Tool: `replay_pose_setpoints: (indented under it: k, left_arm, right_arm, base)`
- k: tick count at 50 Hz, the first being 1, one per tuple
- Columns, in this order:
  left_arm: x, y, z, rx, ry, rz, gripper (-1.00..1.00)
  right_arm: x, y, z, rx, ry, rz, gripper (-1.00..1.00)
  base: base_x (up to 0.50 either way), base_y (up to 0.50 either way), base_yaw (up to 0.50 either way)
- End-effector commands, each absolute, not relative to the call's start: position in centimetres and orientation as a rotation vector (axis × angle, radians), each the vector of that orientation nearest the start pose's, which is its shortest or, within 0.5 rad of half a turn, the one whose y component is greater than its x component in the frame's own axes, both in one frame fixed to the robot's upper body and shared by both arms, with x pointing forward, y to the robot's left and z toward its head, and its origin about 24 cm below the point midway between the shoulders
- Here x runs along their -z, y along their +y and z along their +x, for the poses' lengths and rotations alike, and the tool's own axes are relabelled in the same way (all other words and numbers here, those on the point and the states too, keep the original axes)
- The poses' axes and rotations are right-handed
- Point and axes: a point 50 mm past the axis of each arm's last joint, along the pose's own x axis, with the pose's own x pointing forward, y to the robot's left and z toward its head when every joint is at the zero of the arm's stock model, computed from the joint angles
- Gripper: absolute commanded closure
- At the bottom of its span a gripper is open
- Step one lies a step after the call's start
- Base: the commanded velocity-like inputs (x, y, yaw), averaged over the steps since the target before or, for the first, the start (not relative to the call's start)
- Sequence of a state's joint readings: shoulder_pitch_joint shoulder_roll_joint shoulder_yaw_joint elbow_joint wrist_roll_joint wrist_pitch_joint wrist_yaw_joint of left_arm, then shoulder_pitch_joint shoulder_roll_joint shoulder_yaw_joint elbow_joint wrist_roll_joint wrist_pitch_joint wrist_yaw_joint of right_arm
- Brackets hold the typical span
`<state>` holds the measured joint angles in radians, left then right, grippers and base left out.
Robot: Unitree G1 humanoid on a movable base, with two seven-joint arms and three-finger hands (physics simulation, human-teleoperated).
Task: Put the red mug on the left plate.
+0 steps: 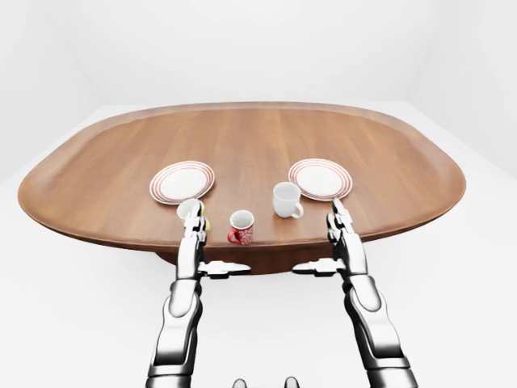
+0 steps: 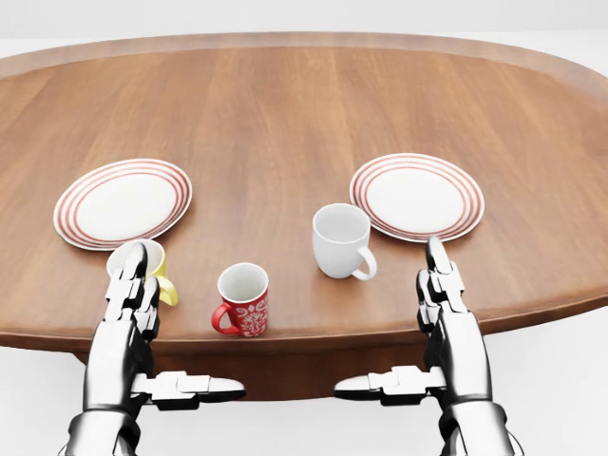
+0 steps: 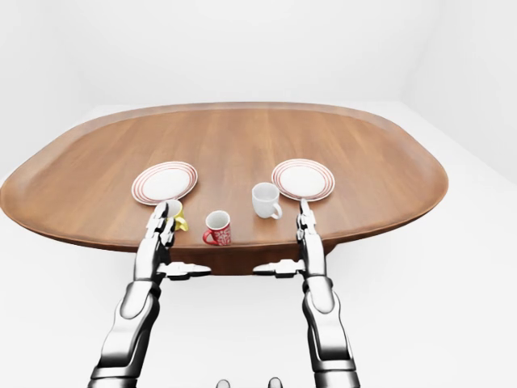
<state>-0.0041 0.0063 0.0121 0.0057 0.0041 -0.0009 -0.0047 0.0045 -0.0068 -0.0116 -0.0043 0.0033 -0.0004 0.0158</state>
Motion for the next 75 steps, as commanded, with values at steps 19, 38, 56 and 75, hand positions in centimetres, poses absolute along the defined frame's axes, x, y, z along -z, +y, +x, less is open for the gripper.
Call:
replay_pose_setpoints:
  k: [19,38,56,75]
  left_arm:
    - [-7.0,16.1,23.1,-0.050,-0.073,0.064,-1.00]
    - [-12.3,17.2,16.2,-0.135,-0.302,0.093,-1.00]
    - [-12.4,17.7,15.9,-0.156,-0.317,0.086,-1.00]
    - [-12.3,17.7,15.9,-0.149,-0.316,0.081,-1.00]
  right_arm:
    - [-8.1,-15.6,21.8,-0.018,-0.116,-0.073,-1.00]
    - [-14.2,-15.8,14.5,0.064,-0.305,-0.208,-1.00]
    - [-14.0,-15.9,14.8,0.066,-0.299,-0.210,-1.00]
    - [-14.0,-15.4,15.4,0.072,-0.314,-0.291,-1.00]
  base:
    - [0.00,0.00,0.00]
    - [0.00,0.00,0.00]
    - [0.00,0.00,0.00]
    - [0.00,0.35,0.00]
